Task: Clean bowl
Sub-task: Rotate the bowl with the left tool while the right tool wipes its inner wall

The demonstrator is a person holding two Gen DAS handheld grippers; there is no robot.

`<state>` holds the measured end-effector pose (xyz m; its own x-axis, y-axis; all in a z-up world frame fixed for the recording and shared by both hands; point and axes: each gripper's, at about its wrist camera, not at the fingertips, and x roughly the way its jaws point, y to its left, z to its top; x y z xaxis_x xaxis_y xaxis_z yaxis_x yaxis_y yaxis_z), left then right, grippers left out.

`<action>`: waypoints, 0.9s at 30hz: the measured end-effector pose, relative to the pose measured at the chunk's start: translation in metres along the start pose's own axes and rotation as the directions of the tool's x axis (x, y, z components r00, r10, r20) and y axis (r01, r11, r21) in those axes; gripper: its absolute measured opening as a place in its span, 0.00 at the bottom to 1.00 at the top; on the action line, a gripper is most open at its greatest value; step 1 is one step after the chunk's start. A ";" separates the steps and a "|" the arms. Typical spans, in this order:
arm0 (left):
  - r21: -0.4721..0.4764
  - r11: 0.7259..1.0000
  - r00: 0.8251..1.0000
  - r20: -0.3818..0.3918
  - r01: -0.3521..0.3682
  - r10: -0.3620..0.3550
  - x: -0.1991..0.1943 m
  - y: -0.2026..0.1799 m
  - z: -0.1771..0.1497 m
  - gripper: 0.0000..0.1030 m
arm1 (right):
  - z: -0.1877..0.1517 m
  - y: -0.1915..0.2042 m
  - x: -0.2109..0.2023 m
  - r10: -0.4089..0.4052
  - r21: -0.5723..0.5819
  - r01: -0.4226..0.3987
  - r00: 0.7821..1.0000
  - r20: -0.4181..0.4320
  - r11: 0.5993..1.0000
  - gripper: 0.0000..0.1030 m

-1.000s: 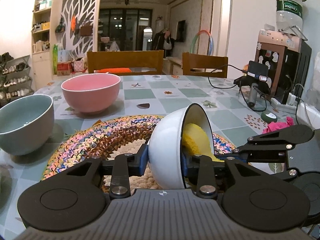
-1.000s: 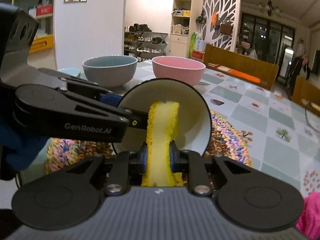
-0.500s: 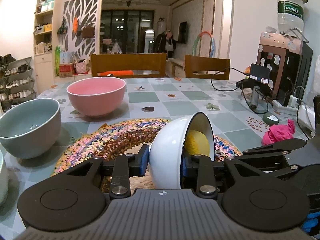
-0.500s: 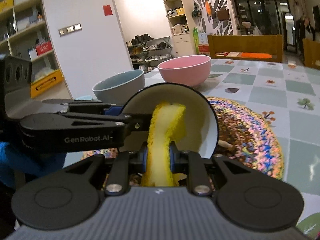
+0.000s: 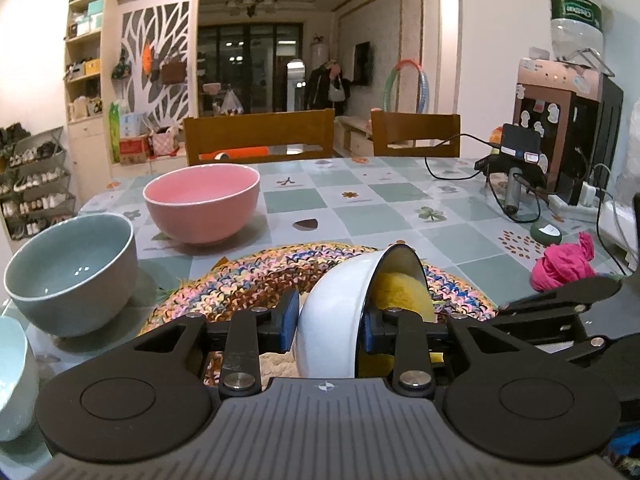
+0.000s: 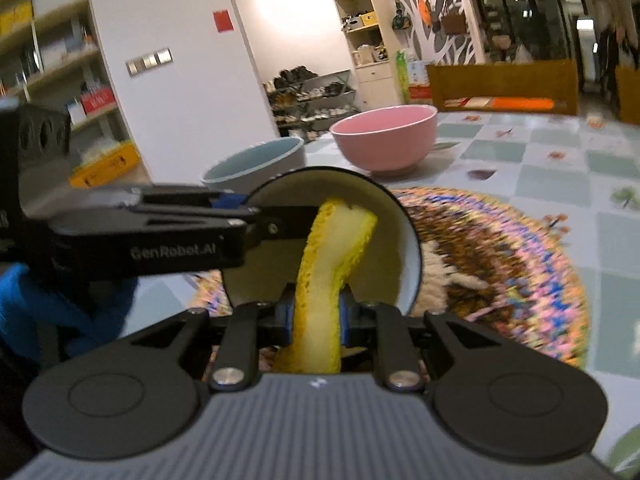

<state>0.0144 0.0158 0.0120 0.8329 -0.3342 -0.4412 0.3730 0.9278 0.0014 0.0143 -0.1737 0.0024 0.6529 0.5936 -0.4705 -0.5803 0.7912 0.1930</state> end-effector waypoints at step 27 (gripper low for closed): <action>0.043 0.999 0.999 -0.037 0.009 -0.007 0.016 -0.014 -0.009 0.40 | -0.016 0.028 0.021 -0.370 -0.716 0.264 0.929 0.008 0.646 0.20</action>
<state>0.0189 -0.0009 -0.0032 0.8147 -0.3344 -0.4738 0.3972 0.9170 0.0358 0.0039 -0.1416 -0.0153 0.8252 0.2596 -0.5016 -0.5515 0.5622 -0.6163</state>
